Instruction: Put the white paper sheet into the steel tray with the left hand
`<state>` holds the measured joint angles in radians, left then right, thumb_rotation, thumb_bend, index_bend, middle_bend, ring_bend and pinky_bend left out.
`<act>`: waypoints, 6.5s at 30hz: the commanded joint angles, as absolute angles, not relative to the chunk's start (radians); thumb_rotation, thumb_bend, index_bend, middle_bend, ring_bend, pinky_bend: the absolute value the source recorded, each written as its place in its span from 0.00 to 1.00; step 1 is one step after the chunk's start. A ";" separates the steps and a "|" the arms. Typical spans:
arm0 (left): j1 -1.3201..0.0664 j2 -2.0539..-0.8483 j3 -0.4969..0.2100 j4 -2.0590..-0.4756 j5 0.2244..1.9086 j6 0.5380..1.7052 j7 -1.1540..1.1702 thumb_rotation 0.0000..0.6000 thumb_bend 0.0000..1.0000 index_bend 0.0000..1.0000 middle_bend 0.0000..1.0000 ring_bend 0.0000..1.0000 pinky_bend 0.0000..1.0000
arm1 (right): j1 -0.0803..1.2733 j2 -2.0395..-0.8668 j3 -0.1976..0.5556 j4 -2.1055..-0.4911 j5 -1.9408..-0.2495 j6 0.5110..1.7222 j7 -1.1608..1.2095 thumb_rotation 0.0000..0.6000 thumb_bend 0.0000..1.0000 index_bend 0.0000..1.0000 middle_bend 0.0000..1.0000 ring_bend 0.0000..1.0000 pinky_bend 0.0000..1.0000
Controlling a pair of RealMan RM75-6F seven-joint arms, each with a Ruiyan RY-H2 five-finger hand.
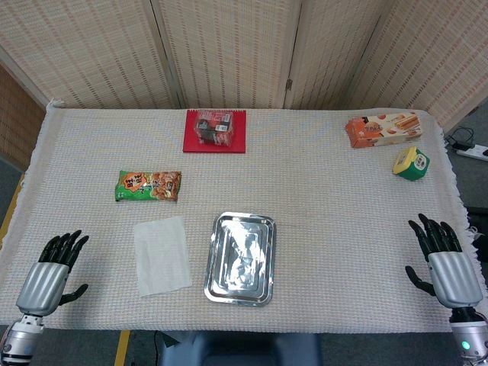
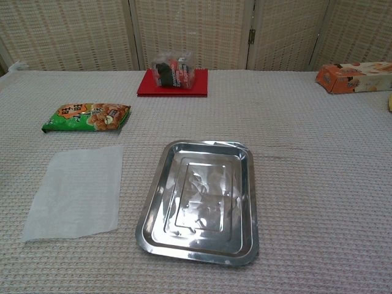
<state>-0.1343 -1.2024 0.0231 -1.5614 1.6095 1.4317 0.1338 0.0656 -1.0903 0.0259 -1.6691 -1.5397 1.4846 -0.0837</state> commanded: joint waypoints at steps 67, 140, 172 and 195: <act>-0.376 -1.808 0.200 -0.265 1.836 1.541 -0.552 1.00 0.36 0.45 1.00 1.00 1.00 | 0.052 -1.095 0.041 -1.650 -1.560 1.518 -0.019 1.00 0.36 0.00 0.00 0.00 0.00; -0.718 -2.048 0.211 -0.458 1.918 1.575 -0.139 1.00 0.58 0.71 1.00 1.00 1.00 | -0.044 -0.929 0.005 -1.684 -1.670 1.715 0.317 1.00 0.37 0.00 0.00 0.00 0.00; -0.754 -2.037 0.133 -0.620 1.825 1.440 0.028 1.00 0.16 0.17 1.00 1.00 1.00 | -0.056 -0.912 0.012 -1.677 -1.654 1.705 0.340 1.00 0.36 0.00 0.00 0.00 0.00; -0.746 -1.748 0.081 -1.139 1.844 1.303 0.628 1.00 0.15 0.01 1.00 1.00 1.00 | -0.062 -0.905 -0.008 -1.683 -1.717 1.729 0.353 1.00 0.36 0.00 0.00 0.00 0.00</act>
<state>-0.7523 -1.7579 0.0915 -1.1367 1.8550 1.3090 0.6116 -0.0611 -0.9053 -0.0080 -1.6832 -1.7167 1.7279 0.3525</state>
